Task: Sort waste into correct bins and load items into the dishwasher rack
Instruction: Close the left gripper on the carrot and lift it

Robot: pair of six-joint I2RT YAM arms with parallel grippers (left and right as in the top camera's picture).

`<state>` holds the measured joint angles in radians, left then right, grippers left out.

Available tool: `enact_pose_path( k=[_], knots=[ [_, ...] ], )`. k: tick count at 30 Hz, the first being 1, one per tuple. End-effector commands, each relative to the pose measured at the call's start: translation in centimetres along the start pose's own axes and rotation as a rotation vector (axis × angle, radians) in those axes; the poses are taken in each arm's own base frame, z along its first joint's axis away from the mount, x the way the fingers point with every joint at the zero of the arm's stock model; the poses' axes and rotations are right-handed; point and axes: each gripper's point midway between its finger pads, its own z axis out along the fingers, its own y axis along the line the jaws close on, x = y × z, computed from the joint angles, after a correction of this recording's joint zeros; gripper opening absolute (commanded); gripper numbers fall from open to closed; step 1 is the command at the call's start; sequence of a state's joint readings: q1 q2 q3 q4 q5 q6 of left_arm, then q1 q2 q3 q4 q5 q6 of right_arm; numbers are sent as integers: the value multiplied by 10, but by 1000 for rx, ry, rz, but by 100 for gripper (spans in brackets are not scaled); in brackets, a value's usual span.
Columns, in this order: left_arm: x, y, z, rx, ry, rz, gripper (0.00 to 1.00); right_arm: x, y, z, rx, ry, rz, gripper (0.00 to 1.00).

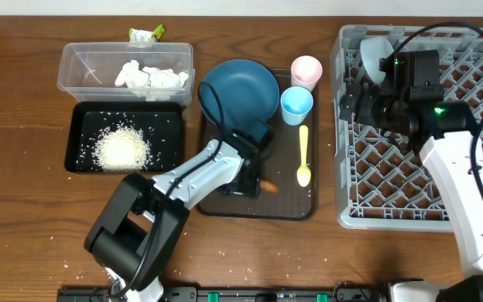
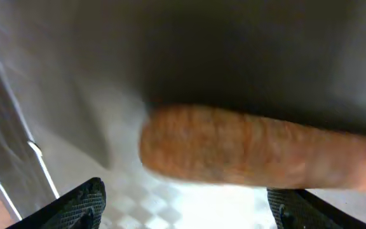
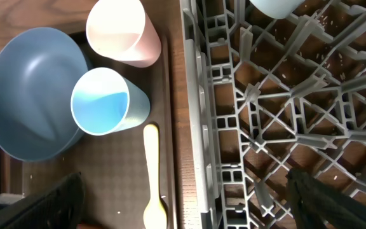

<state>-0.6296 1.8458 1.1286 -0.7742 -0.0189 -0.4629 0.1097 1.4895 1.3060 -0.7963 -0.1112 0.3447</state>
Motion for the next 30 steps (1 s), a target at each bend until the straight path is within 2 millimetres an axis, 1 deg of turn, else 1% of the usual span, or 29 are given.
enact_pose_path(
  k=[1,5,6,7,8,11,13,16,20,24,26,30],
  knots=[
    [-13,6,-4,-32,-43,18,84,-3,-4,-5,10,-16,-15,99],
    [-26,-4,-22,2,-98,125,85,-3,-4,-5,10,-16,-14,99],
    [-30,-6,-27,8,-116,175,86,-3,-4,-5,10,-16,-15,99],
    [-33,-9,-32,13,-133,227,89,-3,-4,-5,10,-16,-15,99],
    [-37,-12,-36,16,-156,306,89,-3,-4,-5,10,-16,-15,99],
    [-43,-19,-39,15,-197,488,91,-3,-4,-5,10,-16,-15,99],
    [-47,-24,-37,9,-225,623,91,-3,-4,-5,11,-15,-15,99],
    [-53,-31,-35,8,-265,755,91,-2,-4,-5,11,-13,-14,99],
    [-43,-45,-27,85,-244,951,89,-1,-4,-5,13,-8,-22,99],
    [-38,-47,-15,92,-209,1034,88,1,-5,-5,16,-1,-21,99],
    [-36,-45,-7,88,-185,1070,84,2,-6,-5,18,3,-20,99],
    [-32,-42,9,86,-137,1082,83,3,-10,-5,44,5,-19,99]
  ],
)
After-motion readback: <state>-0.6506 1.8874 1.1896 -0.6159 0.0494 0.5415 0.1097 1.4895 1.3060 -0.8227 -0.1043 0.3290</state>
